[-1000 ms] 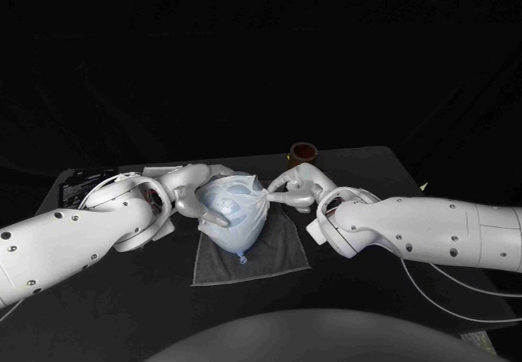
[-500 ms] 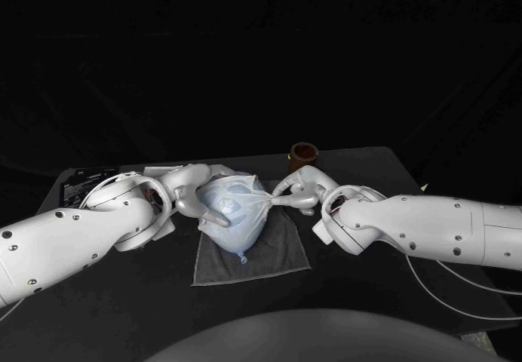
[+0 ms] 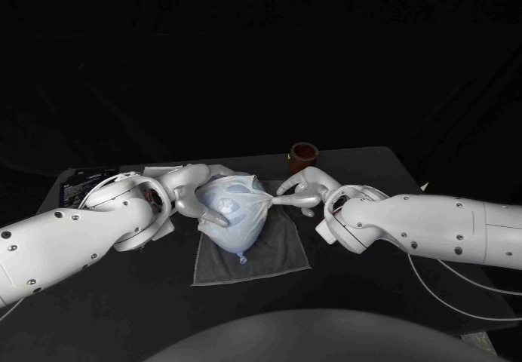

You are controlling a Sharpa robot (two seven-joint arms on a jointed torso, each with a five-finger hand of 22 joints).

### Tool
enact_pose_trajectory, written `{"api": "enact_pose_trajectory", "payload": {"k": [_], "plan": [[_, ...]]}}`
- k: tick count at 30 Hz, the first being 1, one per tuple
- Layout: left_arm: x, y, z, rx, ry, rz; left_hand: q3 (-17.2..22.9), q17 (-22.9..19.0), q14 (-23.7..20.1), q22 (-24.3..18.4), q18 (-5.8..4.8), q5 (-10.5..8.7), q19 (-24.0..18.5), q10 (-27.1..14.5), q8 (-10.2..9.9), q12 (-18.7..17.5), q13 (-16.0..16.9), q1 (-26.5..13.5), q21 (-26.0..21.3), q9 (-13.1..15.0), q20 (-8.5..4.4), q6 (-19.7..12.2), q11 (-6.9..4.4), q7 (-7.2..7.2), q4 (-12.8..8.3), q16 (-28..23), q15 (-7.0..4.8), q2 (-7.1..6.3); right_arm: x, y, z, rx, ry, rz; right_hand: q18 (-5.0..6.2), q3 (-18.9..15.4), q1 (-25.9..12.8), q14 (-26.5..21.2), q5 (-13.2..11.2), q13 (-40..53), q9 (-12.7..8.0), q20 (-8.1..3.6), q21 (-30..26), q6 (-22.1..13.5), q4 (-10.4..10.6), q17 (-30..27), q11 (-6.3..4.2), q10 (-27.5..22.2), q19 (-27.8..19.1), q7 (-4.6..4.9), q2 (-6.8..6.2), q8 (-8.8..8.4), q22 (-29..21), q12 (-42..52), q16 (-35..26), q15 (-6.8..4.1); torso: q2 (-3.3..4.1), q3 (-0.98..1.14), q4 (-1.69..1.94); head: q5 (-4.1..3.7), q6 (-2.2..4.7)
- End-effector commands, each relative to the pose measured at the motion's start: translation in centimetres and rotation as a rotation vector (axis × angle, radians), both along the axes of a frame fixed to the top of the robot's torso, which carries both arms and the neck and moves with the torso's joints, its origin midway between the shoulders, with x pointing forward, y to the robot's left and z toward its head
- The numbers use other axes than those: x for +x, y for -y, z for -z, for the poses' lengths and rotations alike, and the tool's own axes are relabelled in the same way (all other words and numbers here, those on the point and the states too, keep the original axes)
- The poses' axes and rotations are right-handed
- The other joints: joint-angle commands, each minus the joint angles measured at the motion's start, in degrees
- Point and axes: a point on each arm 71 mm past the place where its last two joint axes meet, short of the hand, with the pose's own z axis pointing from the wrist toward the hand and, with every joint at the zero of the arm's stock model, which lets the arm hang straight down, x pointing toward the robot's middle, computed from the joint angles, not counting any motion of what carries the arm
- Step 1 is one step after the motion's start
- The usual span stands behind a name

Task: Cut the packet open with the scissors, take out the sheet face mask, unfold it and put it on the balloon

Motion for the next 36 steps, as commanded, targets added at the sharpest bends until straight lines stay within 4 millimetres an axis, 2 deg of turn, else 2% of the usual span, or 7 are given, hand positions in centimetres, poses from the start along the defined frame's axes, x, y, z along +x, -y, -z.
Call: {"api": "enact_pose_trajectory", "payload": {"k": [1,7,12,18,23,29,36], "plan": [[-0.3,-0.1,0.7,0.033,-0.045,0.009,0.2,0.0,0.4,0.0,-0.57,0.24,0.4,0.6,-0.1,0.1,0.0,0.6,0.4,0.1,0.09,0.5,0.00,1.27,0.1,0.3,-0.09,0.07,0.1,0.3,-0.1,0.001,0.011,-0.004,0.45,-0.3,-0.5,5.1,0.3,10.0,-0.1,-0.06,-0.3,-0.5,0.0,13.4,0.44,2.1,-0.5,-0.07,0.16,-0.35,4.6,-0.3,-0.2,0.49,0.02,-0.08,0.04,0.23,0.01],[-0.3,-0.1,0.7,0.033,-0.043,0.006,0.3,0.1,0.5,0.0,-0.57,0.25,0.5,0.7,-0.1,0.2,0.1,0.6,0.4,0.1,0.09,0.6,0.02,1.29,0.1,0.4,-0.09,0.09,1.0,0.8,-1.0,0.011,0.058,-0.003,0.55,-0.3,0.3,5.1,0.3,10.0,0.0,0.22,-0.4,-0.5,0.0,13.5,0.52,2.1,-0.5,0.00,0.91,-0.19,4.5,-0.2,-0.2,0.60,0.00,-0.02,0.07,0.41,0.01],[-0.3,-0.2,0.7,0.032,-0.042,0.005,0.4,0.1,0.5,0.0,-0.56,0.25,0.5,0.8,-0.1,0.2,0.1,0.6,0.4,0.1,0.09,0.6,0.04,1.31,0.1,0.4,-0.10,0.10,2.1,0.5,-2.7,0.058,0.136,-0.028,0.31,0.2,1.4,5.7,0.3,11.4,0.0,0.44,2.3,0.9,0.2,14.8,0.21,3.3,0.8,-0.41,2.99,0.51,5.3,2.0,0.5,0.40,0.04,0.01,0.05,0.42,0.01],[-0.3,-0.1,0.7,0.030,-0.040,0.005,0.5,0.2,0.7,0.1,-0.56,0.25,0.6,1.1,-0.1,0.2,0.1,0.7,0.4,0.1,0.09,0.7,0.08,1.35,0.1,0.5,-0.12,0.12,3.2,-0.1,-4.3,0.092,0.192,-0.068,-0.11,0.0,0.5,5.9,0.3,12.6,-0.5,0.31,5.2,2.0,1.4,15.1,-0.15,4.3,2.3,-0.82,3.95,0.28,6.2,3.7,0.6,0.10,0.04,-0.05,0.01,0.47,0.01],[-0.3,-0.1,0.7,0.029,-0.040,0.006,0.6,0.2,0.8,0.0,-0.56,0.25,0.7,1.3,-0.1,0.3,0.1,0.7,0.4,0.1,0.08,0.7,0.13,1.39,0.1,0.5,-0.15,0.13,3.7,-1.2,-4.7,0.105,0.190,-0.121,-0.18,-0.3,0.3,5.9,0.3,13.0,-0.8,0.23,5.7,2.2,1.6,15.1,-0.22,4.6,2.6,-0.87,3.78,-0.03,6.3,4.3,0.6,0.03,0.02,-0.02,0.03,0.52,0.01],[-0.3,0.0,0.7,0.028,-0.039,0.007,0.7,0.2,1.0,0.0,-0.55,0.24,0.8,1.5,-0.1,0.4,0.1,0.7,0.4,0.1,0.08,0.8,0.18,1.44,0.1,0.5,-0.20,0.15,4.2,-2.5,-4.5,0.093,0.170,-0.171,-0.10,-2.1,-0.6,5.9,0.3,12.6,-1.7,0.41,4.8,0.9,2.2,15.1,0.38,4.2,2.2,-0.15,2.21,-1.74,6.2,3.8,0.6,0.46,0.04,-0.05,0.08,0.54,0.01],[-0.3,0.1,0.6,0.027,-0.040,0.008,0.8,0.2,1.0,0.0,-0.55,0.24,0.8,1.8,0.0,0.4,0.1,0.6,0.5,0.1,0.08,1.0,0.25,1.54,0.1,0.5,-0.25,0.17,4.6,-3.4,-4.2,0.072,0.149,-0.203,-0.05,-3.4,-0.6,5.9,0.3,12.4,-2.2,0.73,4.4,-0.1,2.5,15.1,0.80,4.1,1.9,0.29,1.71,-2.84,6.1,3.6,0.6,0.84,0.09,-0.05,0.07,0.60,0.01]]}}
